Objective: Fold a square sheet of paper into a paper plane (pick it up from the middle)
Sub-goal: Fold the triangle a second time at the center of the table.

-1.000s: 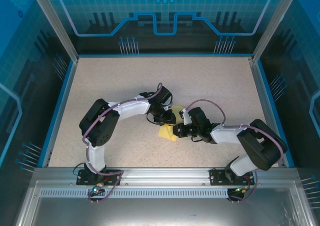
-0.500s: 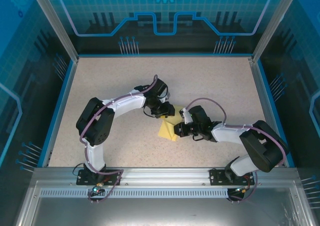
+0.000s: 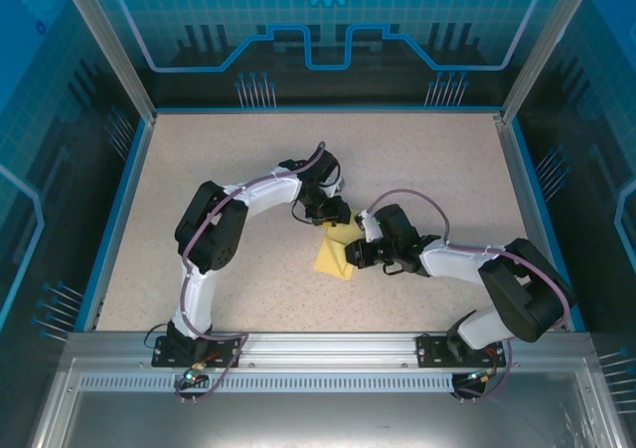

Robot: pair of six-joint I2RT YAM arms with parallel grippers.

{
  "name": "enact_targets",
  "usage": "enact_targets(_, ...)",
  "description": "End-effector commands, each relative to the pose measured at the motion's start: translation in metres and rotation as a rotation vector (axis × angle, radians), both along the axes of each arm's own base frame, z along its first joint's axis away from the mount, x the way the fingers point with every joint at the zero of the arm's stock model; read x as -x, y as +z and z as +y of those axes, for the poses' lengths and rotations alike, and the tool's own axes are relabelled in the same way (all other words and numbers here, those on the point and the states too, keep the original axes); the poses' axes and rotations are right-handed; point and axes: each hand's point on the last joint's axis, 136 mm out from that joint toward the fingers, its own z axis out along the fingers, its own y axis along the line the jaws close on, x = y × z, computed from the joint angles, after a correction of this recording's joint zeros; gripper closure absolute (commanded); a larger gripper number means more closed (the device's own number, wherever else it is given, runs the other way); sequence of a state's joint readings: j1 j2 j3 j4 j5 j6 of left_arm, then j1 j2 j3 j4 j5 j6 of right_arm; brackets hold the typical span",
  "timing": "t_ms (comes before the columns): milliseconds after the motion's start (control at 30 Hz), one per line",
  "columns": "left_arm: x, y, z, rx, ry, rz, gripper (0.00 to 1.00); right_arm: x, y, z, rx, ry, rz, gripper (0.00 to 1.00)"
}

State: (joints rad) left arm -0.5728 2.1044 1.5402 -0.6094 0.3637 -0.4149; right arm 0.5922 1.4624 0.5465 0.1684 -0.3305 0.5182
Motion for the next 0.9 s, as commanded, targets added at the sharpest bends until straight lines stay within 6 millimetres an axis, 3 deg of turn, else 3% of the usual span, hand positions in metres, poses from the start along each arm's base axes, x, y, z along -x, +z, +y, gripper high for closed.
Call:
enact_targets(0,0.0,-0.003,0.002,-0.019,-0.043,0.01,0.61,-0.002,0.006,0.003,-0.015,0.031,0.001,0.89)
enact_targets(367,0.001,-0.025,0.012,-0.099,-0.077,0.024,0.63,-0.002,0.001,0.004,-0.005,0.06,0.028,0.89)
enact_targets(867,0.004,-0.039,0.017,-0.136,-0.096,0.046,0.63,-0.009,-0.009,-0.01,0.078,0.039,0.037,0.89)
